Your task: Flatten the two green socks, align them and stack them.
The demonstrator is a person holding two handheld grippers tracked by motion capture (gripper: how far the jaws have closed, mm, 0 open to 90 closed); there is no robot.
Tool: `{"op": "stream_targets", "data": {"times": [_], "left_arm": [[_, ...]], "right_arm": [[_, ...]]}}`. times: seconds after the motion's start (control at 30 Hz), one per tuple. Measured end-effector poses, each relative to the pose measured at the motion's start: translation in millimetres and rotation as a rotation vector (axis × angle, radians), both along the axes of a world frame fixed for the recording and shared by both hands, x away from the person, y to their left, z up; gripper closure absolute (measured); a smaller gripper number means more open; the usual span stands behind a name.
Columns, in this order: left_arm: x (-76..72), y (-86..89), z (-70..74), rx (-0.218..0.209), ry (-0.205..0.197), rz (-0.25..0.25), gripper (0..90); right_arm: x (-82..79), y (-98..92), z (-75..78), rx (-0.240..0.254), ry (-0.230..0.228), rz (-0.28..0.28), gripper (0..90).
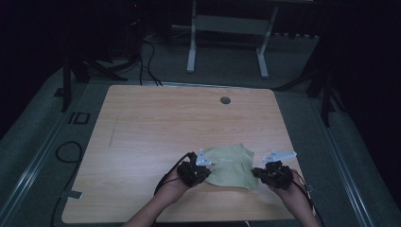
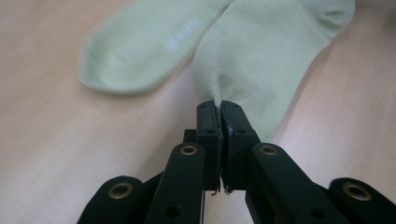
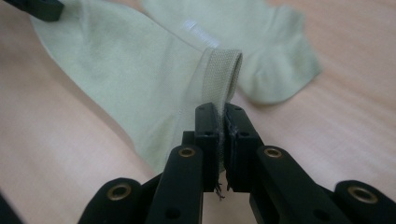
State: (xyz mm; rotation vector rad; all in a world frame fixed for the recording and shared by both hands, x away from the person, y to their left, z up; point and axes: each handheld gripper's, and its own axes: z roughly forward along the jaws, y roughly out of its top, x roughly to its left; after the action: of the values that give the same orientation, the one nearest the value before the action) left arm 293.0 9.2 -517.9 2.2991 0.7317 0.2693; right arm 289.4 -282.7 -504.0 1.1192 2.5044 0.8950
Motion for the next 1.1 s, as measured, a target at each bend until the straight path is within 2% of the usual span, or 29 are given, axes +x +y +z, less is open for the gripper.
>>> {"op": "stream_targets", "data": {"times": [0.17, 0.23, 0.27, 0.33, 0.37, 0.53, 0.7, 0.83, 0.97, 1.03, 1.07, 1.1], "left_arm": [[24.9, -6.6, 15.6, 0.011, -0.017, 0.021, 86.7], [34.4, -8.6, 20.4, 0.023, -0.031, 0.027, 86.7], [39.4, -8.9, 22.0, 0.026, -0.026, 0.031, 86.7], [39.4, -8.9, 22.0, 0.026, -0.026, 0.031, 86.7], [53.8, -8.4, 20.9, 0.038, -0.017, 0.046, 86.7], [69.7, -5.0, 10.6, 0.059, 0.016, 0.064, 86.6], [79.4, -5.0, -0.5, 0.064, 0.042, 0.075, 86.6], [80.8, -6.2, -9.3, 0.066, 0.057, 0.080, 86.6], [81.0, -8.3, -16.5, 0.069, 0.055, 0.074, 86.4], [82.2, -8.0, -18.6, 0.057, 0.061, 0.081, 86.0], [82.5, -8.4, -19.8, 0.058, 0.063, 0.082, 85.0], [83.1, -9.0, -20.9, 0.067, 0.063, 0.081, 80.2]], "right_arm": [[28.7, -4.1, 12.1, 0.015, -0.006, -0.035, 85.0], [40.2, -5.5, 16.3, 0.007, -0.010, -0.053, 84.9], [46.2, -6.1, 17.5, 0.009, -0.009, -0.060, 85.0], [51.8, -6.8, 18.3, 0.009, -0.006, -0.064, 84.9], [63.8, -7.4, 17.8, 0.012, 0.009, -0.078, 84.9], [83.0, -5.7, 10.3, 0.007, 0.050, -0.081, 84.8], [94.7, -3.5, -3.0, 0.008, 0.091, -0.088, 84.7], [100.9, -2.7, -14.1, 0.005, 0.126, -0.100, 84.3], [104.8, -2.3, -21.0, -0.013, 0.135, -0.105, 83.6], [107.3, -1.5, -24.9, -0.021, 0.136, -0.107, 82.3], [107.9, -1.1, -25.8, -0.021, 0.136, -0.114, 80.8], [108.6, -0.7, -26.8, -0.022, 0.135, -0.115, 78.8]]}}
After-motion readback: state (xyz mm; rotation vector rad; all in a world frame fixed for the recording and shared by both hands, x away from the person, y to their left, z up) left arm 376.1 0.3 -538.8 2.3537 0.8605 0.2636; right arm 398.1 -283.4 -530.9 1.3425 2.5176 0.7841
